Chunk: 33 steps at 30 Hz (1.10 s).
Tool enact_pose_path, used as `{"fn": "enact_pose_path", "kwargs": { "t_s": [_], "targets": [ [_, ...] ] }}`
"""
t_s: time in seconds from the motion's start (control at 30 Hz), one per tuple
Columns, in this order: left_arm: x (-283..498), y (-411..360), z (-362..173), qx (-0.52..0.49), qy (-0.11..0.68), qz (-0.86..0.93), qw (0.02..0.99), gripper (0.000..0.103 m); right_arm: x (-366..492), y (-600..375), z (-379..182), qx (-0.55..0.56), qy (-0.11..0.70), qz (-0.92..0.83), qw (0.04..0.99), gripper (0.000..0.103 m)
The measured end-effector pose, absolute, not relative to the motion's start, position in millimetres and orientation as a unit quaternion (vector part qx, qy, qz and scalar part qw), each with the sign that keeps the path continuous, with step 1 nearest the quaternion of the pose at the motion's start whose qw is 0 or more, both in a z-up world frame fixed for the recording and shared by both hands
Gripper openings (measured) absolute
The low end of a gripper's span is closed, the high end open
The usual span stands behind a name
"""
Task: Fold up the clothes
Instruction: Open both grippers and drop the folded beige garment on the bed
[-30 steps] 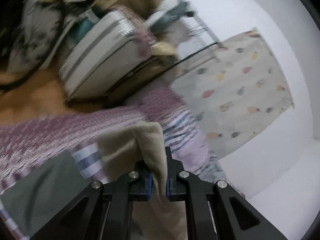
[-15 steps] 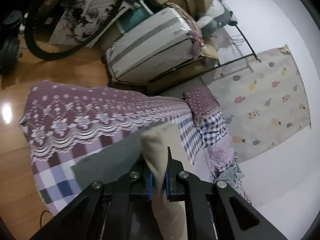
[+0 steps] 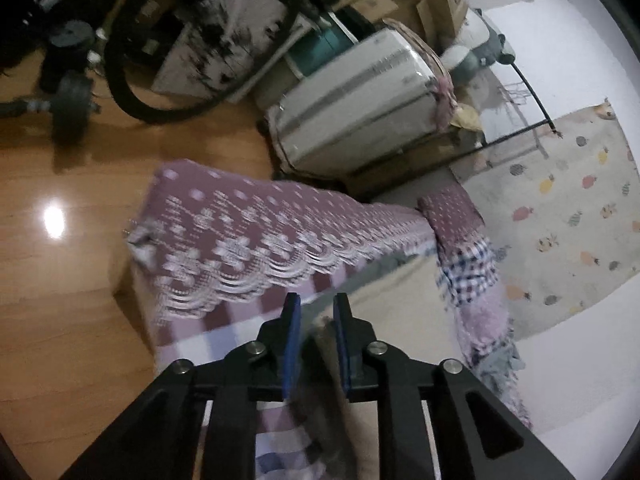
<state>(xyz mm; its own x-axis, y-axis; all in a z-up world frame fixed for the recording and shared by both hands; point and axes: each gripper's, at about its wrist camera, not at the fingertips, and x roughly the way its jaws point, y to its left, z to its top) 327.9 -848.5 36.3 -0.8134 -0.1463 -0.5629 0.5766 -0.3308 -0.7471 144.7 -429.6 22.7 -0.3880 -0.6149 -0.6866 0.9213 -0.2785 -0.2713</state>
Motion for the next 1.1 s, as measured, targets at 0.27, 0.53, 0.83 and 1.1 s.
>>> {"fn": "enact_pose_path", "kwargs": {
  "t_s": [0.27, 0.53, 0.83, 1.1],
  "targets": [
    [346.3, -776.8, 100.1, 0.210, 0.392, -0.870, 0.213, 0.057, 145.9, -316.3, 59.3, 0.260, 0.241, -0.829, 0.432, 0.043],
    [333.6, -643.4, 172.8, 0.182, 0.321, -0.923, 0.110, 0.074, 168.4, -174.3, 115.7, 0.254, 0.136, -0.896, 0.337, 0.056],
    [278.3, -433.2, 223.7, 0.183, 0.272, -0.943, -0.063, 0.089, 211.1, -2.8, 162.6, 0.239, 0.011, -0.946, 0.217, 0.086],
    [211.0, -237.8, 229.4, 0.237, 0.203, -0.932, -0.183, 0.089, 226.9, 110.6, 176.9, 0.241, -0.071, -0.963, 0.099, 0.100]
  ]
}}
